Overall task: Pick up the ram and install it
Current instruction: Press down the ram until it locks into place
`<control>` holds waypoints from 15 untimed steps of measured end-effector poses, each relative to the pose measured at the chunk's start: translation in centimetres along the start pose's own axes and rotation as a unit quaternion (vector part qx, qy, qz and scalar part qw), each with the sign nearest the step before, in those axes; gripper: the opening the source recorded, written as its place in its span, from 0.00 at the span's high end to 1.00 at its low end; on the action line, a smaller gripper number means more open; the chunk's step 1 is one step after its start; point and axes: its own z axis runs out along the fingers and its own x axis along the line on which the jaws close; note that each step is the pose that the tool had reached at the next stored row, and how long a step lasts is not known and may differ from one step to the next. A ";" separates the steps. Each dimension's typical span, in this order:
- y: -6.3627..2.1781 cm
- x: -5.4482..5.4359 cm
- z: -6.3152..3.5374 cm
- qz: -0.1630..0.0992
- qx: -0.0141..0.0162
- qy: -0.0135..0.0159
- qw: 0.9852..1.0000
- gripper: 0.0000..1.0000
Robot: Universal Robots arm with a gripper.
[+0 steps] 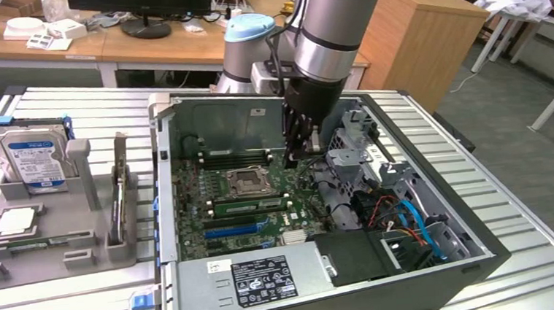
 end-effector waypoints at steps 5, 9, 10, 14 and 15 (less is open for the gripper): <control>-0.01 0.0 0.21 0.000 0.000 0.000 1.000 0.89; -0.01 0.0 0.38 0.000 0.000 0.000 1.000 0.89; -0.01 0.0 0.41 0.000 0.000 0.000 1.000 0.89; -0.02 0.0 0.69 0.000 0.000 0.000 1.000 0.89; -0.03 0.0 0.78 0.000 0.000 0.000 1.000 0.89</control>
